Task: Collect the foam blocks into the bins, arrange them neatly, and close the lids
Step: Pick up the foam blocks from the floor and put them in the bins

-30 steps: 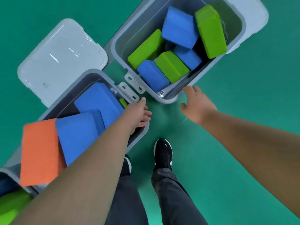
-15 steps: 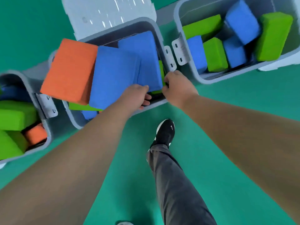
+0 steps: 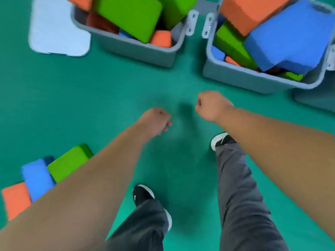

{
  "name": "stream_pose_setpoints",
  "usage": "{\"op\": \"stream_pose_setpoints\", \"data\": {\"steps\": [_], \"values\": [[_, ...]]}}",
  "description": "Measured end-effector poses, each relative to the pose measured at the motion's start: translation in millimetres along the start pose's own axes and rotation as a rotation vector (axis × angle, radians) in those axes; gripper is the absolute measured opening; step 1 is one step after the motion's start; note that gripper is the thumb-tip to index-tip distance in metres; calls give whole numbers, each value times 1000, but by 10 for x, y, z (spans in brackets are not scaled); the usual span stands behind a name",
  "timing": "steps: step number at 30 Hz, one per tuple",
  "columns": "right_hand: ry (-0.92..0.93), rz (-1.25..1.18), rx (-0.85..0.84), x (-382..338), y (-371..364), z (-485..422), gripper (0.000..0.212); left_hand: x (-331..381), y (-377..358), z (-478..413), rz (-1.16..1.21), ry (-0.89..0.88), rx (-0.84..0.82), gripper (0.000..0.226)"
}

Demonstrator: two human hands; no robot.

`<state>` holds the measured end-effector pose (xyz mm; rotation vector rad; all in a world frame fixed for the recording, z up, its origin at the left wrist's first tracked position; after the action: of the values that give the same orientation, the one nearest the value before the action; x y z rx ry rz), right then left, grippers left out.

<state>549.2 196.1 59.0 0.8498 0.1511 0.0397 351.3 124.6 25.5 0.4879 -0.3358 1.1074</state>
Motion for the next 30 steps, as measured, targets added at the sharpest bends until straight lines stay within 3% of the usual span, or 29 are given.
{"op": "stream_pose_setpoints", "data": {"steps": [6,12,17,23,30], "values": [[310,118,-91,-2959,-301,587,26,-2113,1786,1201,285,187,277,13],[550,241,-153,-4738,-921,1269,34,-3797,2246,2163,562,350,426,19],[694,418,-249,-5340,-1656,1525,30,-4813,2158,2356,730,484,441,29],[744,527,-224,-5609,-2287,1348,40,-5685,2063,2271,881,501,495,33],[849,684,-265,-5910,-2926,1260,41,-6507,1688,2358,986,637,565,22]]}}
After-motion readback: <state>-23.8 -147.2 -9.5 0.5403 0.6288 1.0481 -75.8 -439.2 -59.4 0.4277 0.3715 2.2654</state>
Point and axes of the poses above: each hand's wrist, its own z-axis away from the middle knuckle, its own y-axis out of the back of the hand, x = y × z, the point moved 8 cm from there along -z, towards the middle knuckle, and after that the axes turned 5 degrees about z, right-handed, at the moved point
